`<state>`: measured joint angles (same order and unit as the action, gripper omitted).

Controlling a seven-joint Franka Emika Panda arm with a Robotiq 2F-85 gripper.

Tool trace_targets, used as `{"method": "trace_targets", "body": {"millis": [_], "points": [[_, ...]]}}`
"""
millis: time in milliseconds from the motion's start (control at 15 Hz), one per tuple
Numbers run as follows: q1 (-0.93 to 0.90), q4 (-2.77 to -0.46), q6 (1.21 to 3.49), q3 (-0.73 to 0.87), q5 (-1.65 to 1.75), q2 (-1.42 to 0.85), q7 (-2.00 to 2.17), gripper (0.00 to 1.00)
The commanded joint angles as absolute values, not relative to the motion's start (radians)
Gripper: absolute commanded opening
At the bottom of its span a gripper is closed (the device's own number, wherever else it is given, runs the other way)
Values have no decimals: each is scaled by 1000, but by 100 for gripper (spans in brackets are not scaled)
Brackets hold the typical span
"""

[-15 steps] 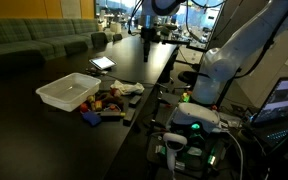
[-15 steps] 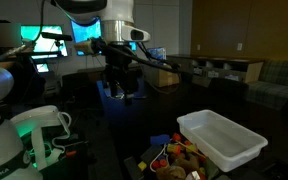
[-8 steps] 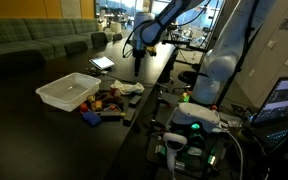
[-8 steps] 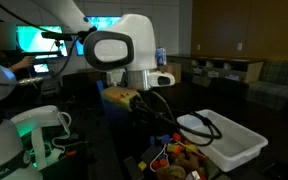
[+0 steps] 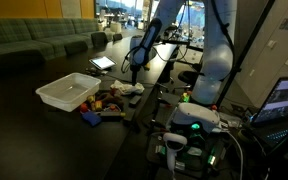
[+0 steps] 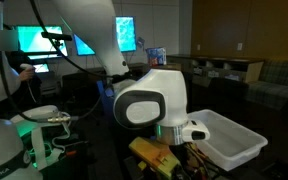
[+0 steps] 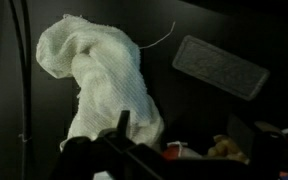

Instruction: Pick up the towel, push the objects on the table to the left then place the towel inside the storage bin

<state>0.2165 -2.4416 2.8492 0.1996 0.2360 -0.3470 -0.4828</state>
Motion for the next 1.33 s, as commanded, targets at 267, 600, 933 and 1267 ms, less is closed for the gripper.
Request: {"method": "trace_targets", "body": {"millis": [267, 600, 933, 1267], "points": [[362, -2056, 2868, 129, 233, -725, -514, 100], [407, -1885, 2840, 117, 235, -867, -505, 100], [437, -1781, 2752, 104, 230, -950, -509, 99], [459, -1735, 2614, 80, 220, -950, -547, 56]]}}
